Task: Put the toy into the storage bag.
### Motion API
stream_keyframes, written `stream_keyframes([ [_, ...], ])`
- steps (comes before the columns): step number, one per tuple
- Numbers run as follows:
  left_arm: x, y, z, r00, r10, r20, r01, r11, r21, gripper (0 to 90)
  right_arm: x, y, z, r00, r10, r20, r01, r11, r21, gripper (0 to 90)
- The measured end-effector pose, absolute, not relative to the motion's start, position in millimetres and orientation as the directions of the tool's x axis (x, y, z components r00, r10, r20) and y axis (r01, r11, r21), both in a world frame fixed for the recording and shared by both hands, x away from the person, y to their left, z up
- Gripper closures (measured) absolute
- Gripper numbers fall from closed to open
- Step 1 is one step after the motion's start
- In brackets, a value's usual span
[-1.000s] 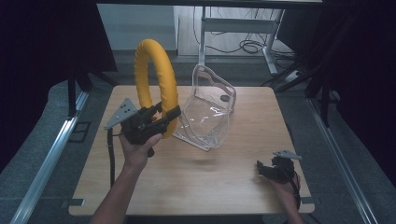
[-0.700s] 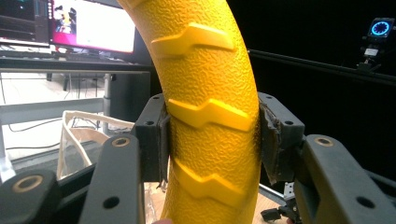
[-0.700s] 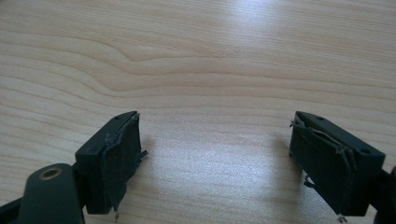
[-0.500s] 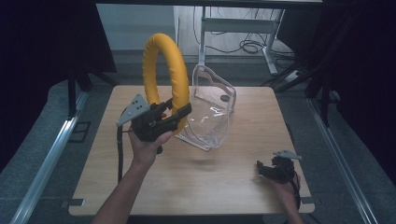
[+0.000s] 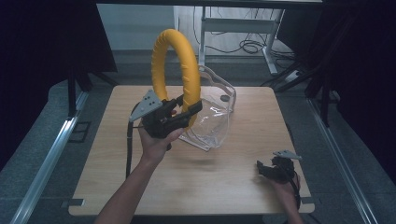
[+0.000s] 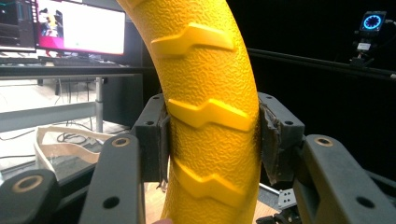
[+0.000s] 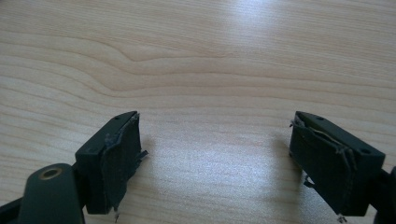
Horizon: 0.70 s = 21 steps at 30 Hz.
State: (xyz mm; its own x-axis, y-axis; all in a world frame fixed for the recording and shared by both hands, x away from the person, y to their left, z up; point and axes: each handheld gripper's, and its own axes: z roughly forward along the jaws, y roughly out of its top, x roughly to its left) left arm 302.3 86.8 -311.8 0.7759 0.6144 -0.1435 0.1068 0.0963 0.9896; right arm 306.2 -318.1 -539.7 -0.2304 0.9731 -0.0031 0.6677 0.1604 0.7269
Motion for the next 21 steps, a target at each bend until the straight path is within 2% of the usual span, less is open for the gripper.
stream_keyframes([
  [21, 309, 51, -304, 0.806, 0.58, -0.116, 0.103, 0.055, 0.993, 51.3, 306, -318, -539, -0.23, 0.973, -0.003, 0.668, 0.16, 0.726, 17.0],
])
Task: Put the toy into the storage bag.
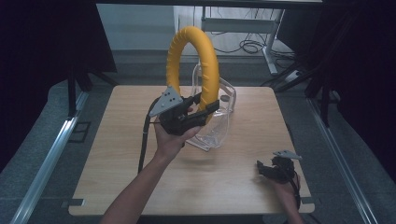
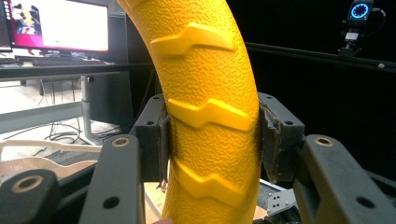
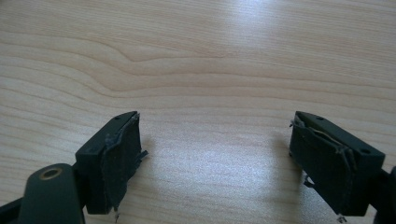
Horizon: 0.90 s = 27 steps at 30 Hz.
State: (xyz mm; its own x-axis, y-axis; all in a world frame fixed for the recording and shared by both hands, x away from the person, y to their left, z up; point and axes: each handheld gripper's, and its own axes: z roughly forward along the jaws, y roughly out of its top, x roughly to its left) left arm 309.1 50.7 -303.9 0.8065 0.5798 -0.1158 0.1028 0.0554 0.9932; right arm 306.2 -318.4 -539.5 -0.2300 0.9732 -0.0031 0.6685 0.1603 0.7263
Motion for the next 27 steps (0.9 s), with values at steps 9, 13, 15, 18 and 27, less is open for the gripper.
stream_keyframes([
  [9, 312, 40, -300, 0.811, 0.575, -0.105, 0.1, 0.041, 0.994, 51.3, 306, -318, -540, -0.228, 0.974, -0.002, 0.668, 0.158, 0.727, 17.0],
  [13, 310, 34, -297, 0.818, 0.568, -0.094, 0.089, 0.036, 0.995, 51.3, 306, -318, -540, -0.228, 0.974, -0.002, 0.668, 0.158, 0.727, 17.0],
  [15, 311, 31, -296, 0.823, 0.56, -0.092, 0.089, 0.033, 0.995, 51.3, 306, -318, -540, -0.229, 0.973, -0.004, 0.667, 0.16, 0.728, 17.0],
  [18, 312, 25, -297, 0.828, 0.554, -0.091, 0.091, 0.029, 0.995, 51.2, 306, -318, -540, -0.228, 0.974, -0.003, 0.667, 0.159, 0.728, 17.0],
  [27, 316, 10, -298, 0.836, 0.54, -0.095, 0.1, 0.019, 0.995, 51.2, 306, -318, -540, -0.227, 0.974, -0.002, 0.667, 0.157, 0.728, 17.0],
])
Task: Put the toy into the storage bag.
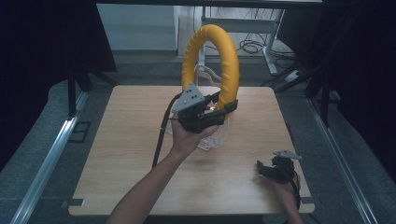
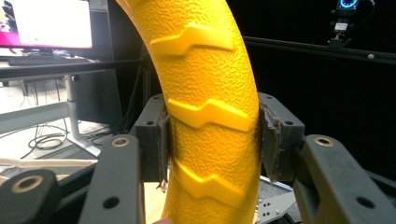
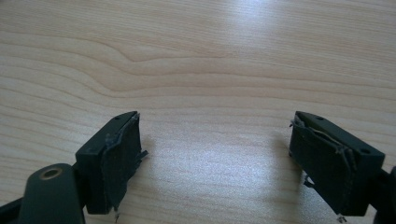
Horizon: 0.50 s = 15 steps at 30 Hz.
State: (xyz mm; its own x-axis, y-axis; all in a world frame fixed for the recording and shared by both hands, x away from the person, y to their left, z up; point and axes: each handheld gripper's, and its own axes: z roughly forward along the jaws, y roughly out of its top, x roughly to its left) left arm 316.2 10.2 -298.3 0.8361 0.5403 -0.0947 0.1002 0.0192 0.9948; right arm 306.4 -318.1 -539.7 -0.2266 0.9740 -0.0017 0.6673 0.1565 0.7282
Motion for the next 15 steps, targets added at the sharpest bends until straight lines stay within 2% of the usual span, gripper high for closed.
stream_keyframes([
  [15, 327, -10, -306, 0.84, 0.529, -0.122, 0.133, 0.017, 0.991, 51.2, 306, -318, -540, -0.227, 0.974, -0.005, 0.666, 0.159, 0.729, 17.0],
])
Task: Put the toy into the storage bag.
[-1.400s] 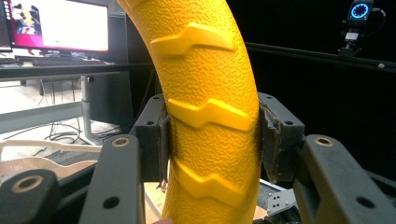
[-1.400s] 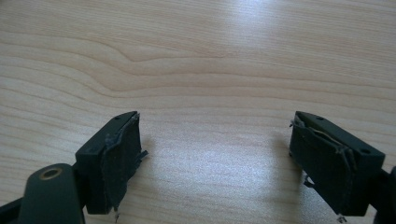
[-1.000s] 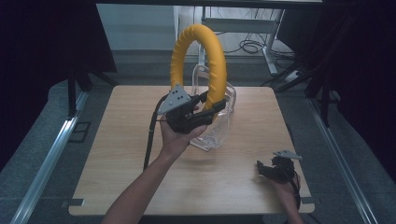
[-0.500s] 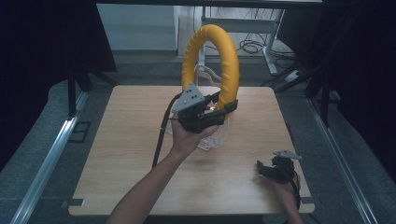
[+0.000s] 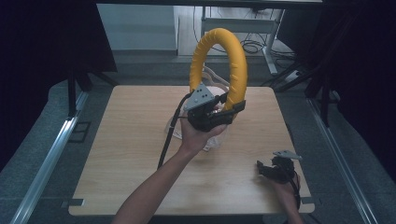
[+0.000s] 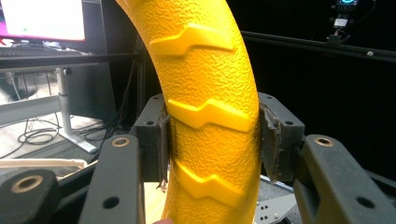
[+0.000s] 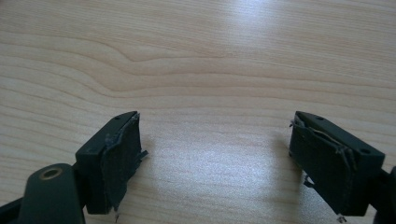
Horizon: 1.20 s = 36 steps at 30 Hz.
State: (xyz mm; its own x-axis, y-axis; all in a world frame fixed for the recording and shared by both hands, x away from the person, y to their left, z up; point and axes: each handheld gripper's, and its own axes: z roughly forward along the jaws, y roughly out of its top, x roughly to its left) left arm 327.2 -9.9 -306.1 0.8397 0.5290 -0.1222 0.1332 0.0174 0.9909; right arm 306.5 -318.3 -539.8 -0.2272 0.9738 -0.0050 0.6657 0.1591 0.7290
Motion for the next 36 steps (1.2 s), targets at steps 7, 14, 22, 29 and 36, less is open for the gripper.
stream_keyframes([
  [7, 333, -20, -314, 0.842, 0.523, -0.136, 0.152, 0.012, 0.988, 51.2, 306, -318, -540, -0.228, 0.974, -0.006, 0.666, 0.16, 0.729, 17.1],
  [14, 339, -24, -324, 0.839, 0.524, -0.147, 0.174, -0.001, 0.985, 51.2, 306, -318, -540, -0.227, 0.974, -0.004, 0.666, 0.158, 0.729, 17.0],
  [22, 349, -19, -339, 0.821, 0.542, -0.18, 0.213, 0.002, 0.977, 51.2, 306, -318, -540, -0.226, 0.974, -0.002, 0.668, 0.156, 0.728, 17.0],
  [29, 359, -16, -355, 0.808, 0.541, -0.233, 0.268, 0.015, 0.963, 51.2, 306, -318, -540, -0.227, 0.974, -0.002, 0.668, 0.157, 0.728, 17.1],
  [36, 367, -13, -372, 0.786, 0.552, -0.277, 0.315, 0.027, 0.949, 51.2, 306, -318, -540, -0.228, 0.974, -0.002, 0.668, 0.158, 0.727, 17.0],
])
